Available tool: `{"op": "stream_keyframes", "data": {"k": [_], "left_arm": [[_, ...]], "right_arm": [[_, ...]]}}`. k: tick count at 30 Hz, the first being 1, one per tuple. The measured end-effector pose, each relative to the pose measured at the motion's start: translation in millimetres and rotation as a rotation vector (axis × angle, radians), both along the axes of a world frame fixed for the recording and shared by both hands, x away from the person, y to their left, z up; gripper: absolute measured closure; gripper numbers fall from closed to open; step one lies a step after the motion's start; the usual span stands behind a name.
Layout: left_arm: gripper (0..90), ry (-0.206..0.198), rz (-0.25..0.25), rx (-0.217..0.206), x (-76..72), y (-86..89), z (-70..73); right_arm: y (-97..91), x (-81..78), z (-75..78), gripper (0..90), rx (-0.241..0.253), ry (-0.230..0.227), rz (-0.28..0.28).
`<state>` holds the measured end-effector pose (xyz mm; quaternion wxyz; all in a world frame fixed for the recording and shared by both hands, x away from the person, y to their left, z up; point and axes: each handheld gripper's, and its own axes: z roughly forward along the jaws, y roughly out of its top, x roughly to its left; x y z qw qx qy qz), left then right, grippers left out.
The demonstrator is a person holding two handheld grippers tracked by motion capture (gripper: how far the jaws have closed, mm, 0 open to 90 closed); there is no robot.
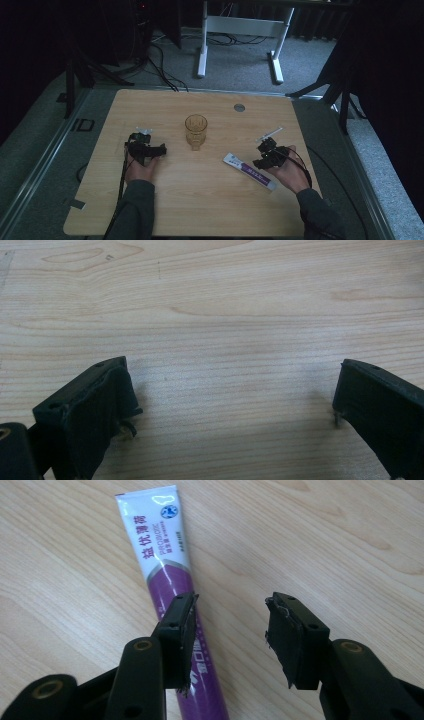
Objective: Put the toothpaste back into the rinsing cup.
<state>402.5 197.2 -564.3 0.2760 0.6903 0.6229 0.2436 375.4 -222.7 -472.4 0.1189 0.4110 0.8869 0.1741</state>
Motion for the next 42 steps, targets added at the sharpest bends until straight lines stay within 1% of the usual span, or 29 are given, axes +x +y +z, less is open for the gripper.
{"op": "stream_keyframes", "data": {"k": [4,6,16,18,22,27,36,39,42], "left_arm": [[2.1,0.000,0.000,0.000,0.0,0.0,0.0],[2.1,0.000,0.000,0.000,0.0,0.0,0.0],[2.1,0.000,0.000,0.000,0.0,0.0,0.0],[2.1,0.000,0.000,0.000,0.0,0.0,0.0],[2.1,0.000,0.000,0.000,0.0,0.0,0.0],[2.1,0.000,0.000,0.000,0.0,0.0,0.0],[2.1,0.000,0.000,0.000,0.0,0.0,0.0],[2.1,0.000,0.000,0.000,0.0,0.0,0.0],[2.1,0.000,0.000,0.000,0.0,0.0,0.0]], "right_arm": [[2.6,0.6,-1.2,54.4,-0.006,0.014,0.010],[5.2,0.9,-2.6,55.1,-0.013,0.030,0.022],[8.6,2.7,-7.2,57.0,-0.025,0.060,0.052],[9.9,3.2,-8.2,57.0,-0.029,0.078,0.065],[12.0,4.0,-8.4,57.1,-0.036,0.097,0.085],[14.8,5.1,-9.5,59.2,-0.051,0.125,0.107],[17.1,7.5,-11.3,59.8,-0.074,0.152,0.128],[17.6,8.2,-11.5,59.2,-0.076,0.158,0.130],[18.4,10.1,-12.2,58.2,-0.091,0.166,0.144]]}}
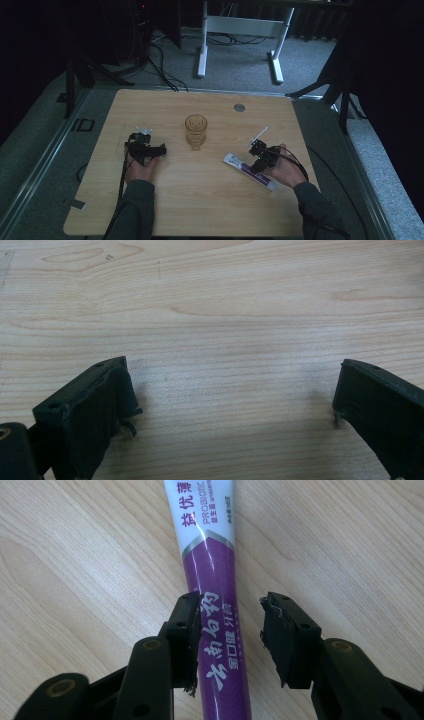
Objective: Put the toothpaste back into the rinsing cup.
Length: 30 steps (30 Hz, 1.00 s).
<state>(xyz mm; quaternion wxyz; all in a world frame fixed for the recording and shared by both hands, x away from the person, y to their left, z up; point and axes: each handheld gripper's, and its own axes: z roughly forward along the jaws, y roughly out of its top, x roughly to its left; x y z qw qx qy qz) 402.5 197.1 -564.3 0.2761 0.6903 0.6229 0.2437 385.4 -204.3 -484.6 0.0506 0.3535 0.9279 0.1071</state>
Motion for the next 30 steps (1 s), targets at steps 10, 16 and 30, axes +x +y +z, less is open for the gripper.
{"op": "stream_keyframes", "data": {"k": [10,16,30], "left_arm": [[2.1,0.000,0.000,0.000,0.0,0.0,0.0],[2.1,0.000,0.000,0.000,0.0,0.0,0.0],[2.1,0.000,0.000,0.000,0.0,0.0,0.0]], "right_arm": [[3.7,3.4,-1.2,58.2,-0.030,0.049,0.028],[7.5,5.5,-3.1,59.0,-0.061,0.083,0.049],[12.2,13.0,-12.6,59.8,-0.100,0.134,0.071]]}}
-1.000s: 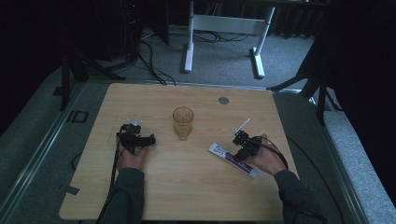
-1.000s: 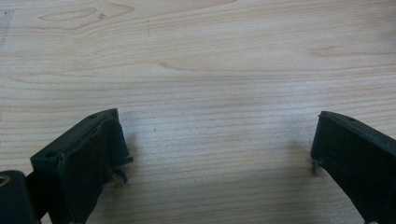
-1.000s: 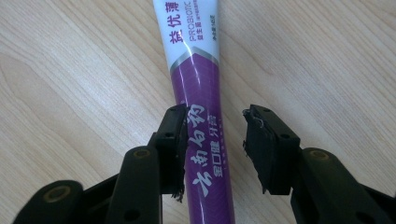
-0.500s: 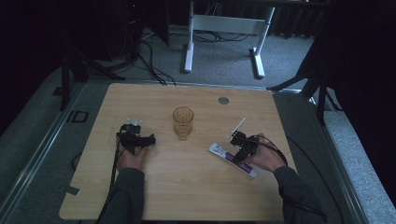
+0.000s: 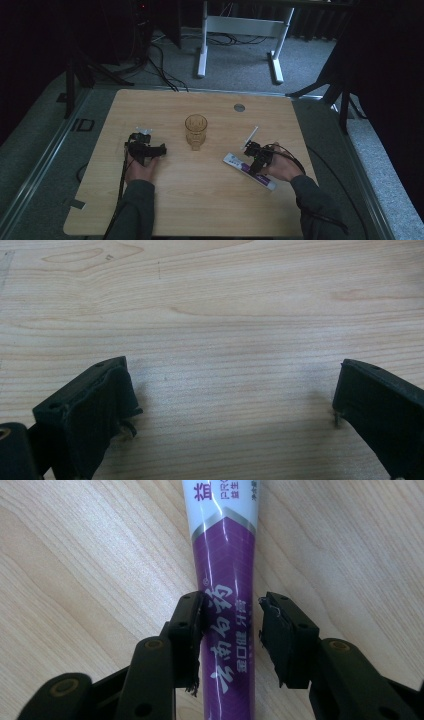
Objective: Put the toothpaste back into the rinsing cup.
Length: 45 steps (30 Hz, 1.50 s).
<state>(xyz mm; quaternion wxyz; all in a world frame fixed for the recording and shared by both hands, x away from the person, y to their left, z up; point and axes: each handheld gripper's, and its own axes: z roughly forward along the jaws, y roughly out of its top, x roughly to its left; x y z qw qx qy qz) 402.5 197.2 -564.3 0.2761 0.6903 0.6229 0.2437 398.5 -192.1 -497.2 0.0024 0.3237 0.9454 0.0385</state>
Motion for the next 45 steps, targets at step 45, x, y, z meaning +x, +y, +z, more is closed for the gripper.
{"op": "stream_keyframes", "data": {"k": [45], "left_arm": [[2.1,0.000,0.000,0.000,0.0,0.0,0.0]], "right_arm": [[0.5,0.1,-8.1,68.4,0.013,0.007,-0.041]]}}
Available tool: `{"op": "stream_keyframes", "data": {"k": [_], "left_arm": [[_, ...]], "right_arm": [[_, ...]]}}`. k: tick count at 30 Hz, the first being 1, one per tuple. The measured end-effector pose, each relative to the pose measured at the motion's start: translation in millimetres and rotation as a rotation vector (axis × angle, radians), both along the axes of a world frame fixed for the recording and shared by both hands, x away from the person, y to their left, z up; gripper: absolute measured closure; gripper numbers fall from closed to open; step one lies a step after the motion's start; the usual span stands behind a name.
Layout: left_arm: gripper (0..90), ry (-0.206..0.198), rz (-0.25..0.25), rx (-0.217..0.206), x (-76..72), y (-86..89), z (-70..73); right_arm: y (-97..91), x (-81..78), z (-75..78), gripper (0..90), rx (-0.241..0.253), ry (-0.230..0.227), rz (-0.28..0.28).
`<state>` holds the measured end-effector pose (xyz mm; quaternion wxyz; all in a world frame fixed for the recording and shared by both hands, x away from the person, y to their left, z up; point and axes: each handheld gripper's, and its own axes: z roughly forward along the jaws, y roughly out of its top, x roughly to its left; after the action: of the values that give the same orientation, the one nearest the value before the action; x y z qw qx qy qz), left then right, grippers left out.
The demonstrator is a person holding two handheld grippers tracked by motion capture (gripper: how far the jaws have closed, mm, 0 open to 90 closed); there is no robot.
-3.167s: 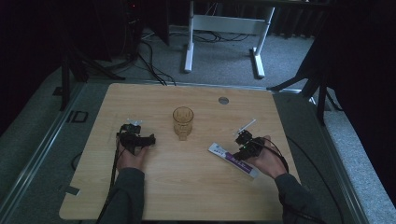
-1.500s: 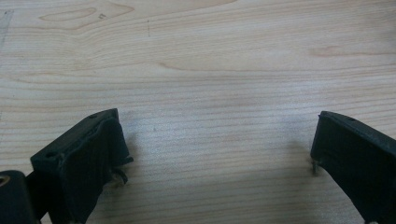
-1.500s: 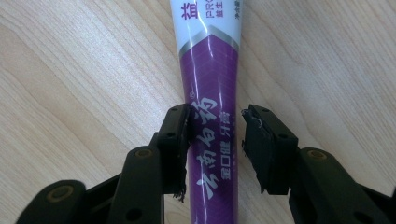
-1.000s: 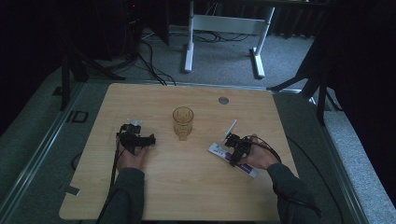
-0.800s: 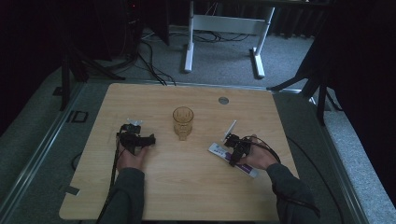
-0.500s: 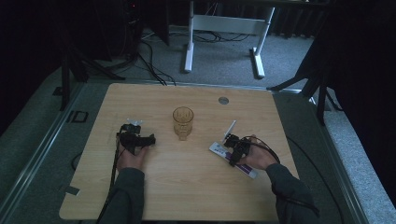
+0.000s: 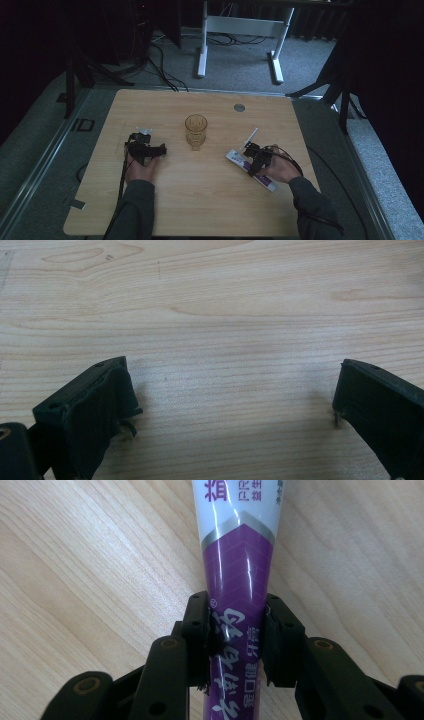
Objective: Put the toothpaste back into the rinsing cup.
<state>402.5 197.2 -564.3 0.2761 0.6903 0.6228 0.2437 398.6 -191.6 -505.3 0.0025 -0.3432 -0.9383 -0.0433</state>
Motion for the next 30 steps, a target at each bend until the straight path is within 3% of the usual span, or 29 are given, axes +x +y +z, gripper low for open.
{"op": "stream_keyframes", "data": {"k": [30], "left_arm": [[2.1,0.000,0.000,0.000,0.0,0.0,0.0]], "right_arm": [[-40.7,7.2,62.8,69.0,0.294,-0.255,-0.152]]}}
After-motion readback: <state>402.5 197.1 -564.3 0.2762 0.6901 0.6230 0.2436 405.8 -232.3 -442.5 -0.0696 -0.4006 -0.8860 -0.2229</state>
